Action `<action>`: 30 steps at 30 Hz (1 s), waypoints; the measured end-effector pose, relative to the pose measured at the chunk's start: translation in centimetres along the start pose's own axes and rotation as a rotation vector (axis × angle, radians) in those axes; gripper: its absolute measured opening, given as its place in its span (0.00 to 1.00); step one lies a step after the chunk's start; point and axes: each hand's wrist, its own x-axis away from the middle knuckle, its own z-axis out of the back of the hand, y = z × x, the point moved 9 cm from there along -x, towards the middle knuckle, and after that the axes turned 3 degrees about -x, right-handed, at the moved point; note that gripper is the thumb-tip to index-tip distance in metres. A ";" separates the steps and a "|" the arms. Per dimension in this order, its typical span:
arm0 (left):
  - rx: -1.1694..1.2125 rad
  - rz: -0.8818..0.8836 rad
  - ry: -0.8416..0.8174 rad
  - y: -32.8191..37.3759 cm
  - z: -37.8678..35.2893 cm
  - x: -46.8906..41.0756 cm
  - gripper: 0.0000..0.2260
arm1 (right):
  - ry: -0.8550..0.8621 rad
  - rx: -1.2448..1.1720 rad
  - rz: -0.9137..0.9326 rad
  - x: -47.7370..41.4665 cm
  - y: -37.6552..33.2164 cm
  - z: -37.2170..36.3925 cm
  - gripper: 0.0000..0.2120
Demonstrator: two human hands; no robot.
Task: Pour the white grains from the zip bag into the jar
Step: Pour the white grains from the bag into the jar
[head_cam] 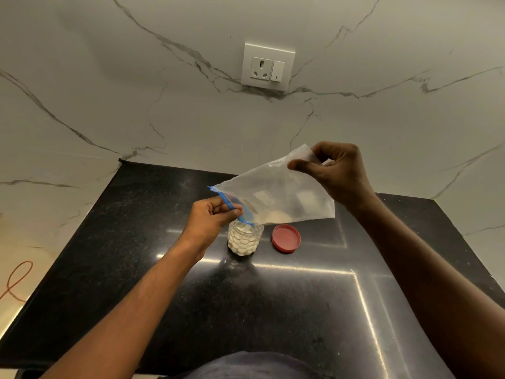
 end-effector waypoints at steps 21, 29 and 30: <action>0.030 0.045 0.040 -1.1 1.0 -0.2 0.09 | -0.057 -0.108 -0.191 4.2 4.9 -1.5 0.09; 0.026 0.058 0.057 -1.4 1.3 0.0 0.07 | -0.067 -0.078 -0.136 3.4 3.9 -2.1 0.06; 0.017 0.059 0.061 -1.5 1.4 0.0 0.07 | -0.085 -0.075 -0.132 3.3 4.0 -2.2 0.06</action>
